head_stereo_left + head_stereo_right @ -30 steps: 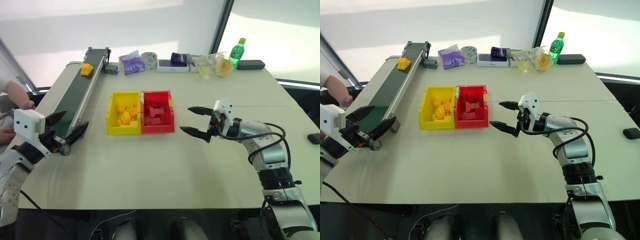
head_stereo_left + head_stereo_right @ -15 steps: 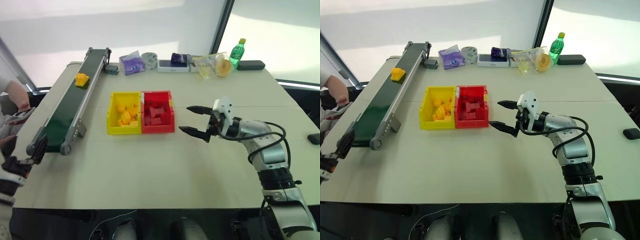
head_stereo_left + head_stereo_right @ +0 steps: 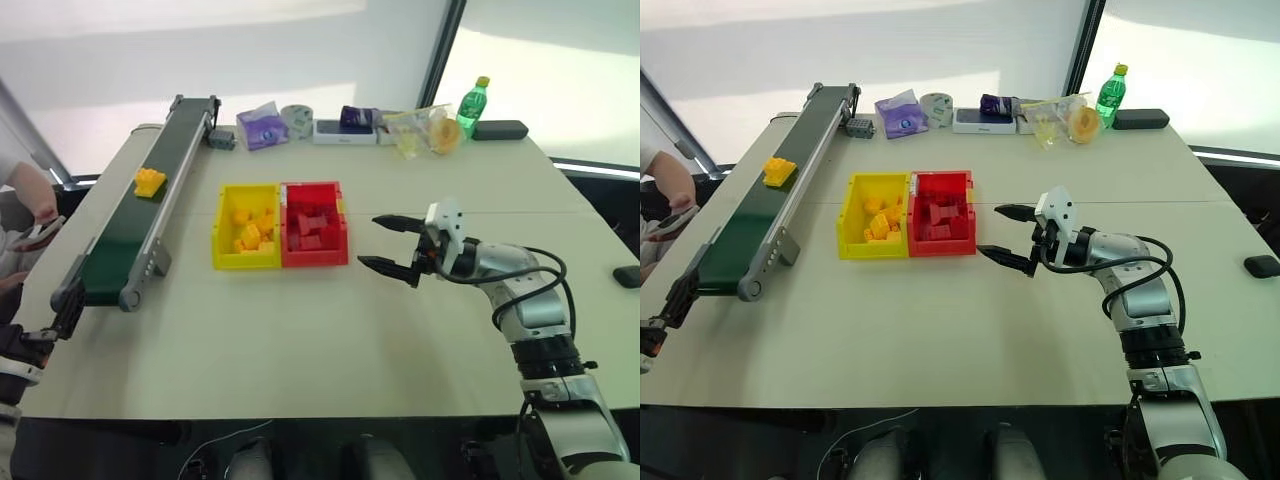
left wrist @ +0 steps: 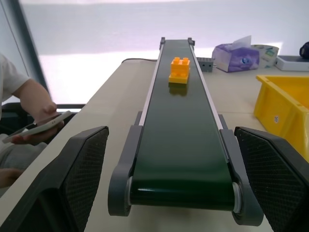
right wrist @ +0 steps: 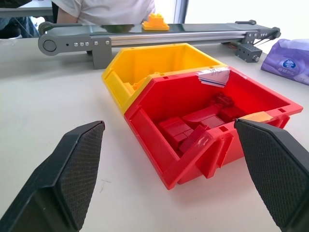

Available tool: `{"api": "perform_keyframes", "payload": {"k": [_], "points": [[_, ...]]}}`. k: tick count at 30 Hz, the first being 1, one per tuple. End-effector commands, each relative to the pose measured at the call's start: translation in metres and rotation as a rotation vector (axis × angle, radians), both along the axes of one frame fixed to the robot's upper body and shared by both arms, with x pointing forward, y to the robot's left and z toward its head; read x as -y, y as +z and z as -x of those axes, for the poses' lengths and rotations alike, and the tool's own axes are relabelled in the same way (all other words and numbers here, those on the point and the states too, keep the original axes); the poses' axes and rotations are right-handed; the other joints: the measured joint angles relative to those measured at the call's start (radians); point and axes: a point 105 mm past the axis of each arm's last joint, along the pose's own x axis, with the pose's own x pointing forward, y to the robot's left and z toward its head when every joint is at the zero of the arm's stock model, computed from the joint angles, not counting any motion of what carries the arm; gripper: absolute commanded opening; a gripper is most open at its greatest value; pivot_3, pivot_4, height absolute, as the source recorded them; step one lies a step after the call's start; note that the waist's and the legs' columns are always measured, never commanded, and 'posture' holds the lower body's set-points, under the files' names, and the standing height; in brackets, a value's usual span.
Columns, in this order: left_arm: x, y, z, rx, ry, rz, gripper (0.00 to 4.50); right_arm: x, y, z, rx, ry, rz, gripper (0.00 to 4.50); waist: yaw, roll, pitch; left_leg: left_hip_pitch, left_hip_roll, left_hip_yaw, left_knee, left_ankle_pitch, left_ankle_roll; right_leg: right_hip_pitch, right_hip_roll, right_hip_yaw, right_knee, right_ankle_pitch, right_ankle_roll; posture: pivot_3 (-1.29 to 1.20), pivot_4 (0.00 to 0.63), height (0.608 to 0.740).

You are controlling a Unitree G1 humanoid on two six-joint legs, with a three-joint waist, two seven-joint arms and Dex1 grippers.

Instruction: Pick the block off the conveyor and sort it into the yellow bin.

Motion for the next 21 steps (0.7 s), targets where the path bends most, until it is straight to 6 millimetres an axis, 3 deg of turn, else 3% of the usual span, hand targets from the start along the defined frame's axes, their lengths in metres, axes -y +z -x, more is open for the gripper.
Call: {"api": "perform_keyframes", "payload": {"k": [1, 5, 13, 21], "points": [[0.000, 0.010, -0.003, 0.023, -0.014, -0.029, 4.38, -0.004, 0.016, 0.001, 0.062, 0.014, -0.011, 4.50, 0.001, 0.000, 0.000, 0.000, 0.000, 0.000, 0.000, 0.000, 0.000, 0.000, 0.000, 0.000, 0.000, 0.000, 0.000, 0.00, 0.150, 0.740], [0.004, 0.019, -0.015, 0.023, -0.050, -0.044, 4.38, -0.004, 0.017, 0.002, 0.062, 0.012, -0.013, 4.50, 0.002, 0.000, 0.000, 0.000, 0.000, 0.000, 0.000, 0.000, 0.000, 0.000, 0.000, 0.000, 0.000, 0.000, 0.000, 0.00, 0.150, 0.740], [0.013, 0.030, -0.057, -0.163, -0.157, -0.125, 4.38, -0.004, 0.016, 0.002, 0.062, 0.013, -0.014, 4.50, 0.001, 0.000, 0.000, 0.000, 0.000, 0.000, 0.000, 0.002, -0.003, 0.000, 0.000, 0.000, 0.000, 0.000, 0.000, 0.00, 0.150, 0.740], [-0.001, 0.030, -0.087, -0.251, -0.157, -0.040, 4.38, -0.003, 0.016, 0.001, 0.064, 0.003, -0.013, 4.50, 0.000, 0.000, 0.000, 0.000, 0.000, 0.001, -0.001, 0.002, -0.003, -0.002, 0.000, 0.000, 0.000, 0.000, 0.000, 0.00, 0.150, 0.740]]}}
